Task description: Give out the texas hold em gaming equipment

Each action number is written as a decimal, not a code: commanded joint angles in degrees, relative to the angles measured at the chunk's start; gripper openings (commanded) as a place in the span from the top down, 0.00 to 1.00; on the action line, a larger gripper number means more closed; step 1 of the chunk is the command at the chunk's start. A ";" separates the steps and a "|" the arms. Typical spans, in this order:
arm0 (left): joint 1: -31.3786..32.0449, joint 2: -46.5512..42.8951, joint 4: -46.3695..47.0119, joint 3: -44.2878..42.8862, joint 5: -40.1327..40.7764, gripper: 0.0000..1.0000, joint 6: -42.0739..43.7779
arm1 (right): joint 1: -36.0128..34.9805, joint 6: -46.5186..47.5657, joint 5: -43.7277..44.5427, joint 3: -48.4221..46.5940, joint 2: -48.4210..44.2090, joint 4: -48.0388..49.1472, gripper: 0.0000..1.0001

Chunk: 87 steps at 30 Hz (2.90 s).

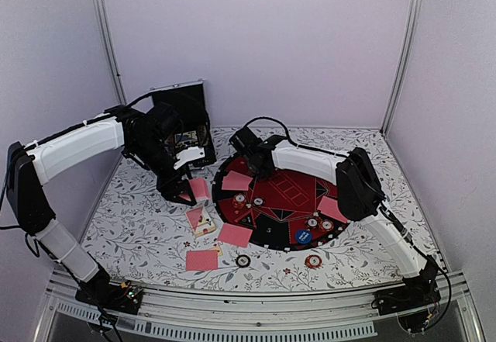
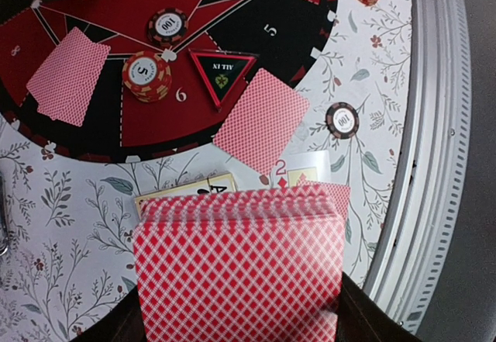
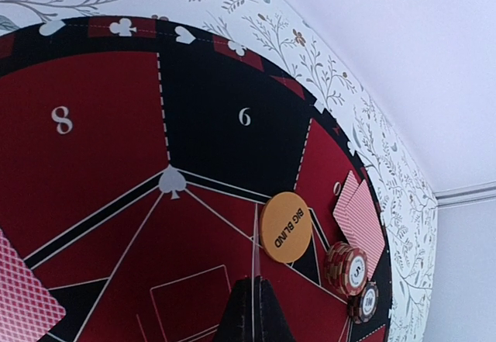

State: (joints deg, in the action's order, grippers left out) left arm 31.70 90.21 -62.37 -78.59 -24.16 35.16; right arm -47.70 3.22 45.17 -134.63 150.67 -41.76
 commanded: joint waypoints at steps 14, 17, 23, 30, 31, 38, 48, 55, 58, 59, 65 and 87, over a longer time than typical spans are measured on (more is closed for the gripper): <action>-1.03 -0.51 -0.74 -0.96 -1.49 1.00 0.67 | 0.31 3.53 0.22 -0.70 4.91 2.30 0.82; -1.03 -0.31 -0.74 -1.04 -1.48 1.00 0.70 | 0.33 0.67 -4.03 0.66 4.06 1.78 0.66; -1.03 -0.43 -0.93 -0.96 -1.41 1.00 0.71 | 0.55 -2.67 -9.78 2.48 1.71 1.50 0.35; -1.03 -0.40 -0.82 -0.78 -1.64 1.00 0.79 | 3.43 -9.69 -22.46 4.19 -2.41 0.02 0.27; -1.03 -0.39 -0.82 -0.86 -1.69 1.00 0.78 | 3.86 -10.80 -25.00 4.82 -3.68 0.23 0.26; -1.01 -0.74 -1.04 -0.89 -1.94 1.00 0.70 | 8.26 -16.81 -42.65 8.92 -8.55 0.58 0.15; -0.99 -0.40 -0.91 -0.87 -2.03 1.00 0.53 | 10.58 -20.76 -47.87 17.54 -14.07 3.02 0.24; -1.03 -0.31 -0.58 -0.34 -2.20 1.00 0.61 | 12.49 -25.47 -55.47 31.73 -20.46 10.02 0.25; -1.02 -0.19 -0.34 -0.27 -2.28 1.00 0.57 | 12.92 -26.83 -58.31 35.23 -22.12 12.75 0.25; -1.03 -0.21 -0.26 -0.25 -2.29 1.00 0.56 | 13.15 -27.62 -59.62 35.83 -22.20 13.35 0.25; -1.03 -0.54 -0.39 -0.12 -2.28 1.00 0.56 | 14.83 -31.55 -66.22 37.68 -20.94 18.11 0.26; -1.06 -0.81 -0.39 0.11 -2.03 1.00 0.71 | 16.90 -38.25 -74.53 35.35 -16.39 23.12 0.29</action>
State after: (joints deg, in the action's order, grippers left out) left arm 31.20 90.21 -62.87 -78.59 -25.08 35.42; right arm -31.31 -34.02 -28.51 -98.19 132.57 -18.37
